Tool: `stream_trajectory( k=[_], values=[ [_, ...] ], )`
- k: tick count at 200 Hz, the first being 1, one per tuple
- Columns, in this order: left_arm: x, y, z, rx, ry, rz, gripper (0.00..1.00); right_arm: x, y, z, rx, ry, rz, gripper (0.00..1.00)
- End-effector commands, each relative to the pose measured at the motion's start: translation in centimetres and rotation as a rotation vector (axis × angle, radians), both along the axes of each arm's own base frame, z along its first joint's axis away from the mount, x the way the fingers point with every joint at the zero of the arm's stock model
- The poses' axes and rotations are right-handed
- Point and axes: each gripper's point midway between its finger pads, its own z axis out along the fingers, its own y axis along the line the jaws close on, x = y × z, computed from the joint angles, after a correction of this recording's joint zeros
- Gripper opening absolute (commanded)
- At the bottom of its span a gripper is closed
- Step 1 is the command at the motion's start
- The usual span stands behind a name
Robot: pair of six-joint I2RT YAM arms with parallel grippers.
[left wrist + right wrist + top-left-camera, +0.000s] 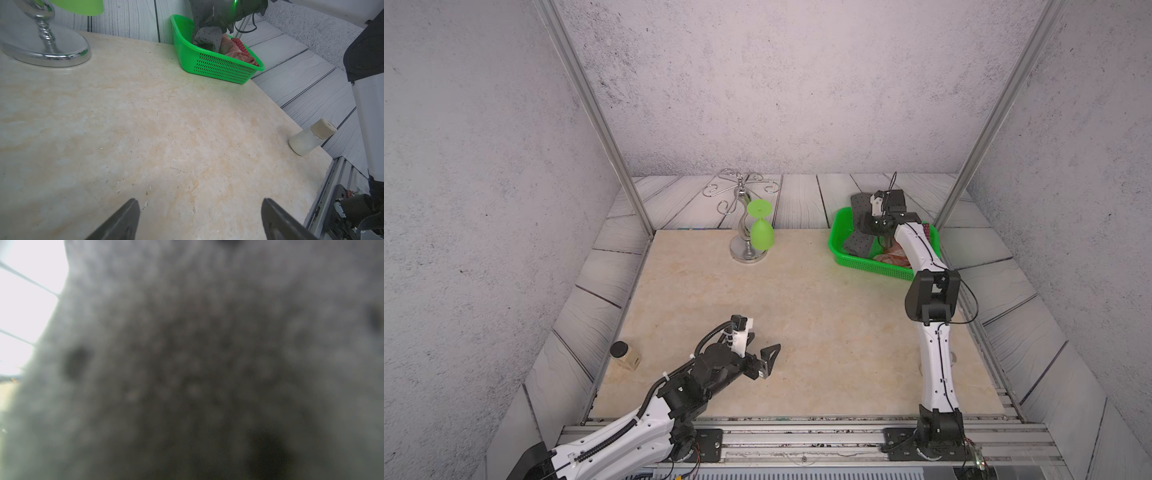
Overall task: Roll up the skirts
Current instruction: Place the skirt in the basket.
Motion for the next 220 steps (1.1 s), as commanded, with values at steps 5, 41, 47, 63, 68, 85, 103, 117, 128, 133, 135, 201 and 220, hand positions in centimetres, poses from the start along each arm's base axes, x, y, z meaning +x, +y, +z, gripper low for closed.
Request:
stream_trajectory(
  k=[5,41,47,63,68,85,103,117,128,133,135,201,220],
  values=[
    [0.1,-0.6,0.0,-0.004,-0.005,-0.016,0.94,-2.3,0.1,-0.5,-0.059,0.086,0.063,0.00],
    [-0.2,-1.5,-0.5,-0.002,0.032,-0.054,0.94,-7.0,-1.4,-4.2,-0.159,0.312,0.063,0.00],
    [-0.2,-1.5,-0.5,-0.004,0.037,-0.055,0.94,-7.8,-1.8,-4.7,-0.188,0.342,0.066,0.00],
    [-0.4,-1.5,-0.7,-0.008,0.045,-0.061,0.94,-9.5,-3.0,-5.8,-0.274,0.398,0.060,0.00],
    [-0.4,-1.5,-0.7,-0.009,0.046,-0.059,0.94,-9.8,-3.6,-6.0,-0.304,0.408,0.048,0.00],
    [-0.5,-1.2,-0.6,-0.012,0.040,-0.055,0.94,-10.2,-4.8,-6.6,-0.373,0.429,0.028,0.00],
    [-0.5,-1.0,-0.4,-0.013,0.034,-0.050,0.94,-10.2,-5.6,-7.2,-0.417,0.447,0.013,0.00],
    [-0.4,-0.8,-0.2,-0.012,0.025,-0.039,0.94,-10.0,-5.8,-8.0,-0.428,0.456,0.011,0.02],
    [-0.3,-0.6,-0.1,-0.009,0.015,-0.028,0.94,-9.9,-5.9,-8.4,-0.435,0.455,0.008,0.13],
    [-0.2,-0.5,-0.1,-0.007,0.011,-0.023,0.94,-9.8,-5.9,-8.5,-0.435,0.452,0.010,0.20],
    [-0.2,-0.4,-0.1,-0.007,0.008,-0.017,0.94,-9.8,-5.9,-8.5,-0.433,0.450,0.011,0.23],
    [0.9,1.3,0.2,0.057,-0.051,0.070,0.96,-8.9,-3.3,0.9,-0.278,0.129,0.023,0.99],
    [1.1,1.9,0.5,0.073,-0.075,0.095,0.96,-9.4,-3.2,4.9,-0.259,0.048,0.007,0.99]
  ],
)
